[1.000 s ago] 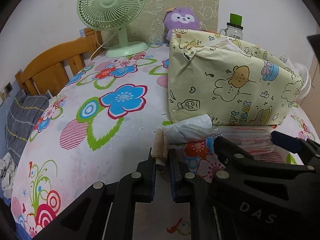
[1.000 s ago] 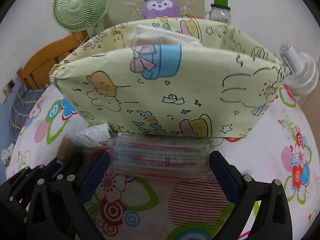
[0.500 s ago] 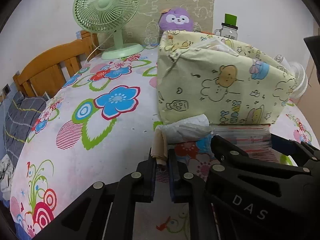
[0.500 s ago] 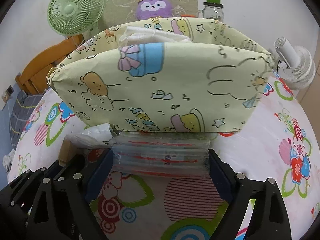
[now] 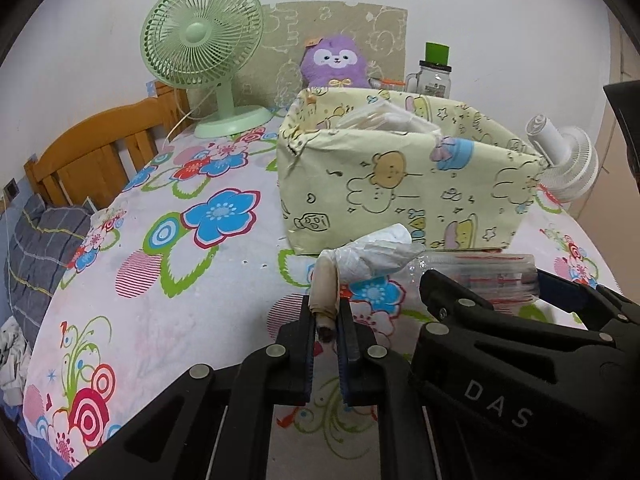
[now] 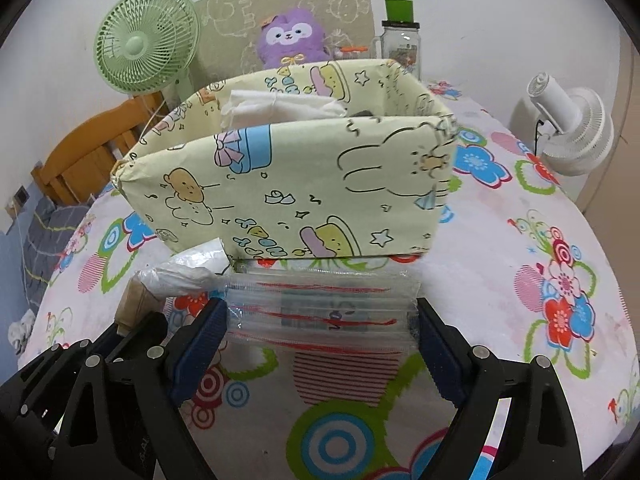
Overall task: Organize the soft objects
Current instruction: 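Grasp the clear plastic tube bundle with the right tool, then lift the white roll with the left tool while the right tool lifts the tube bundle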
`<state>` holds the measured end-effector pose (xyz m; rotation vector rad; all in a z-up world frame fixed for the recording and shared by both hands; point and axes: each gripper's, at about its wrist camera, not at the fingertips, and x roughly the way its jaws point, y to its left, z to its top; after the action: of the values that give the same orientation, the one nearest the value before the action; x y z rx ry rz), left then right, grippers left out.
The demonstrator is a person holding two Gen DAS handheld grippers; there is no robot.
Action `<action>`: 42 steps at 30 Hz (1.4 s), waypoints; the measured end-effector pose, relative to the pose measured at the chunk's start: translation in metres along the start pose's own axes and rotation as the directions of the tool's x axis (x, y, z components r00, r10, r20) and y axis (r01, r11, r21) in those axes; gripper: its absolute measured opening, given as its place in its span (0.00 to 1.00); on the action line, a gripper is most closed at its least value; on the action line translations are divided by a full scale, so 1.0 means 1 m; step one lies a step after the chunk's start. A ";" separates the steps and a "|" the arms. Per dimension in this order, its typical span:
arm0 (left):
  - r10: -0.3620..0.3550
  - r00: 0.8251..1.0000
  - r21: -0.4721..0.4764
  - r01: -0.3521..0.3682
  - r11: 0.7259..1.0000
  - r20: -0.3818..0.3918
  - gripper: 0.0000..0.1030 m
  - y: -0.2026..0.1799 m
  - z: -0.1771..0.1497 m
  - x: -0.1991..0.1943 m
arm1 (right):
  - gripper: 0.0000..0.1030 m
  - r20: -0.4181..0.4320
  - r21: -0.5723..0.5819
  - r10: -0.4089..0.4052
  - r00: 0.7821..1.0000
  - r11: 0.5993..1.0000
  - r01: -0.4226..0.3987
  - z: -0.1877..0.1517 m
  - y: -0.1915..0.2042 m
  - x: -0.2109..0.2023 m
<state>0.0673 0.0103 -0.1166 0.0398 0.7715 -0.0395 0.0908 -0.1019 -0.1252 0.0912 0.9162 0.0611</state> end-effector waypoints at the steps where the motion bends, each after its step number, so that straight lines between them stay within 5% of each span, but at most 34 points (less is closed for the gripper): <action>1: 0.000 1.000 0.002 0.000 1.000 0.004 0.07 -0.001 0.000 -0.002 | 0.89 0.006 0.001 -0.001 1.000 1.000 0.001 0.000 -0.001 -0.003; 33: -0.029 0.994 0.021 0.027 0.999 0.110 0.07 -0.021 0.013 -0.063 | 0.89 0.130 -0.004 0.003 0.992 1.000 -0.002 0.004 -0.015 -0.079; 42: -0.004 0.998 0.008 0.004 1.000 0.066 0.40 -0.014 0.002 -0.044 | 0.89 0.099 -0.003 -0.006 0.995 1.000 0.007 -0.003 -0.016 -0.062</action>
<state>0.0364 -0.0027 -0.0849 0.0445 0.7058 -0.0478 0.0506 -0.1234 -0.0796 0.0876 0.8168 0.0514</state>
